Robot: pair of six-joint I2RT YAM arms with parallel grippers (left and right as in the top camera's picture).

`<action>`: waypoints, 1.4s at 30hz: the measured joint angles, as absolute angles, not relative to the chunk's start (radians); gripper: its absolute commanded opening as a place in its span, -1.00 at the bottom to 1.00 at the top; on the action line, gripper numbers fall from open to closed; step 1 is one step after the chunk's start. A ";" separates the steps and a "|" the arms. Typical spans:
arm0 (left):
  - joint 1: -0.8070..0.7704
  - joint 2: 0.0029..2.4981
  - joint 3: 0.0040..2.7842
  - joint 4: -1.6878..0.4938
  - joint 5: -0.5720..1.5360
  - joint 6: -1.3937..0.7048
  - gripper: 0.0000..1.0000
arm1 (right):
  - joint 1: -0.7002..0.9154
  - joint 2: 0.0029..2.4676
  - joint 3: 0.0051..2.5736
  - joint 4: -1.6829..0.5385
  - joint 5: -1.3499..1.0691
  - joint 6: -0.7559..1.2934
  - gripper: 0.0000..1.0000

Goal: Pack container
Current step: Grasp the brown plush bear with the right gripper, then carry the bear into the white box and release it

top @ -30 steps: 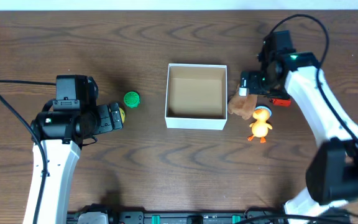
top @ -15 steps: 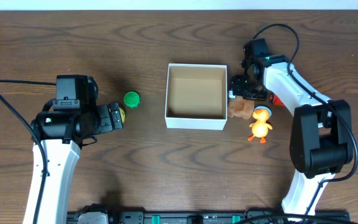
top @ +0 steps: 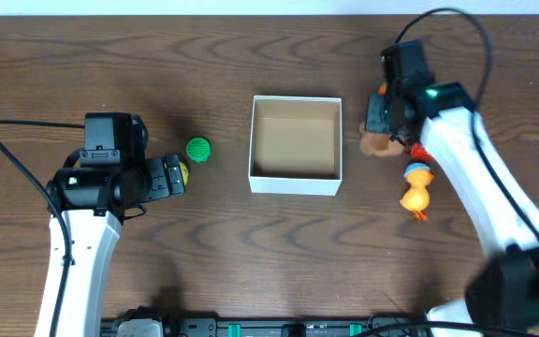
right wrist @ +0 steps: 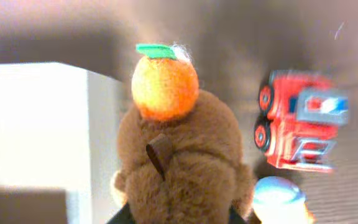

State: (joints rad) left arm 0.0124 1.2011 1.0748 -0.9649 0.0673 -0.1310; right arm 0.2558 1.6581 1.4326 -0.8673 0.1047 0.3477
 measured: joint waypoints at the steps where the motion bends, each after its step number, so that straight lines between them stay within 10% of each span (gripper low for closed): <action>1: 0.012 1.201 1.075 -0.965 0.067 -0.131 0.96 | 0.276 1.605 1.440 -0.863 0.101 0.348 -0.94; 20: 0.012 1.201 1.075 -0.965 0.067 -0.131 0.96 | 0.620 1.835 1.460 -0.554 0.124 0.598 -0.72; 30: 0.012 1.201 1.075 -0.965 0.067 -0.131 0.96 | 0.622 2.001 1.446 -0.463 0.121 0.656 0.60; 42: 0.012 1.201 1.075 -0.965 0.067 -0.131 0.96 | 0.619 1.991 1.446 -0.423 0.104 0.600 0.61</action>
State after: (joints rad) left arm 0.0124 1.2011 1.0748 -0.9653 0.0673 -0.1310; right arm 0.6193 1.9911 1.4464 -0.4232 0.1040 0.5999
